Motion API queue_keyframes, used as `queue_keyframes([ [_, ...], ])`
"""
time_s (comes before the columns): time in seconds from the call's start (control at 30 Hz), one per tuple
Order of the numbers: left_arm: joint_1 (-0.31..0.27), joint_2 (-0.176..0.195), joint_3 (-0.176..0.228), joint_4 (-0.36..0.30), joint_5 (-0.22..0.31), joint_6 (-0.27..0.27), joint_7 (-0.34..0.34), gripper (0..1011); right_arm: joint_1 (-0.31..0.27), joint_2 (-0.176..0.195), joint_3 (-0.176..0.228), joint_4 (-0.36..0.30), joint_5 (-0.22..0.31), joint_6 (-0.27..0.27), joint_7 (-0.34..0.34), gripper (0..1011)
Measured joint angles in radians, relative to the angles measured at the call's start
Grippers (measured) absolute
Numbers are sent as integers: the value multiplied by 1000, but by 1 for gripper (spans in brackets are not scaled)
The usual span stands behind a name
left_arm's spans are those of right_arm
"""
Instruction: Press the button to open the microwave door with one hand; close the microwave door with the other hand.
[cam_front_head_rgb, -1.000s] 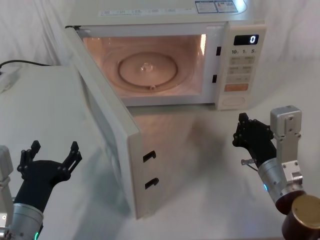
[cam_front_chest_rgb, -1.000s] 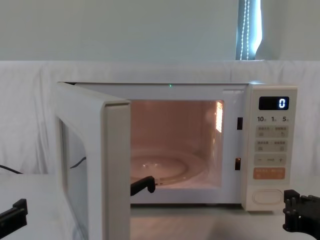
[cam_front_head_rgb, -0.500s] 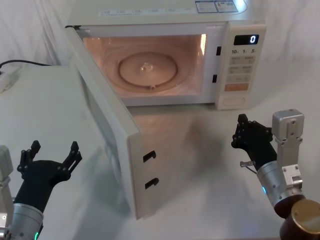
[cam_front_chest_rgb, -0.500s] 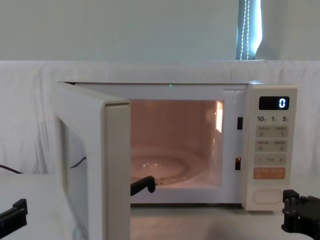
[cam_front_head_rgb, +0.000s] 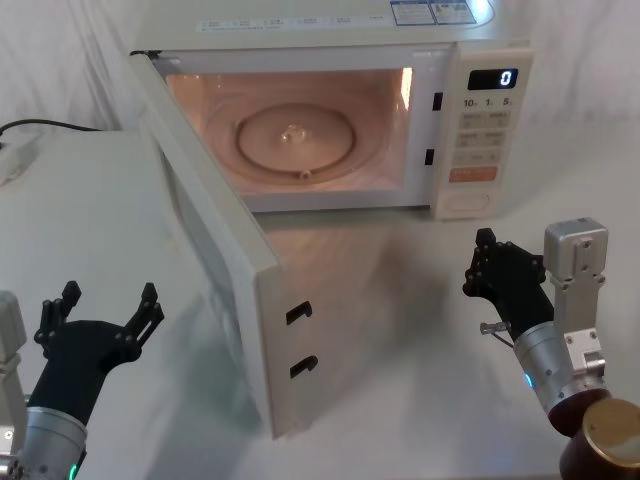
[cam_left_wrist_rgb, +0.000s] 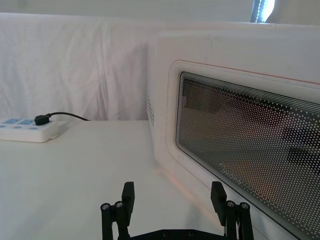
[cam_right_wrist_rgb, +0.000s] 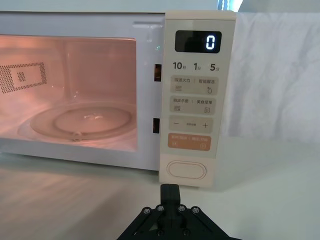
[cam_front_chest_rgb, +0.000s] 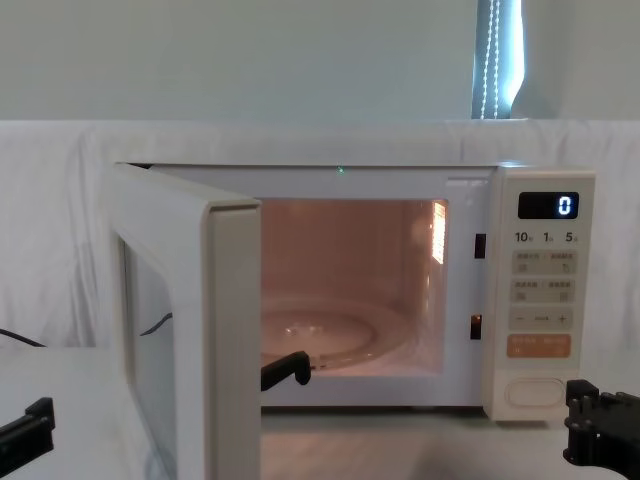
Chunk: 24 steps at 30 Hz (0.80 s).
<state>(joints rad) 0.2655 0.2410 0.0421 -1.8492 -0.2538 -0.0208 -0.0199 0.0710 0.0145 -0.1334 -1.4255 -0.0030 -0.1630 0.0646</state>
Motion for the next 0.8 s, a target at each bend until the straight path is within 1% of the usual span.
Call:
queue_keyframes([
  [0.07, 0, 0, 0, 0, 0, 0, 0, 985, 0, 0, 0, 0, 0, 0, 0, 0],
  [0.3, 0, 0, 0, 0, 0, 0, 0, 838, 1, 0, 0, 1, 0, 1, 0, 0],
  [0.4, 0, 0, 0, 0, 0, 0, 0, 725, 1, 0, 0, 1, 0, 1, 0, 0],
  [0.53, 0, 0, 0, 0, 0, 0, 0, 623, 1, 0, 0, 1, -1, 1, 0, 0],
  [0.67, 0, 0, 0, 0, 0, 0, 0, 479, 1, 0, 0, 1, -1, 1, 0, 0],
  [0.7, 0, 0, 0, 0, 0, 0, 0, 457, 1, 0, 0, 1, -1, 1, 0, 0],
  [0.77, 0, 0, 0, 0, 0, 0, 0, 370, 1, 0, 0, 1, -1, 1, 0, 0],
  [0.8, 0, 0, 0, 0, 0, 0, 0, 353, 1, 0, 0, 1, -1, 1, 0, 0],
])
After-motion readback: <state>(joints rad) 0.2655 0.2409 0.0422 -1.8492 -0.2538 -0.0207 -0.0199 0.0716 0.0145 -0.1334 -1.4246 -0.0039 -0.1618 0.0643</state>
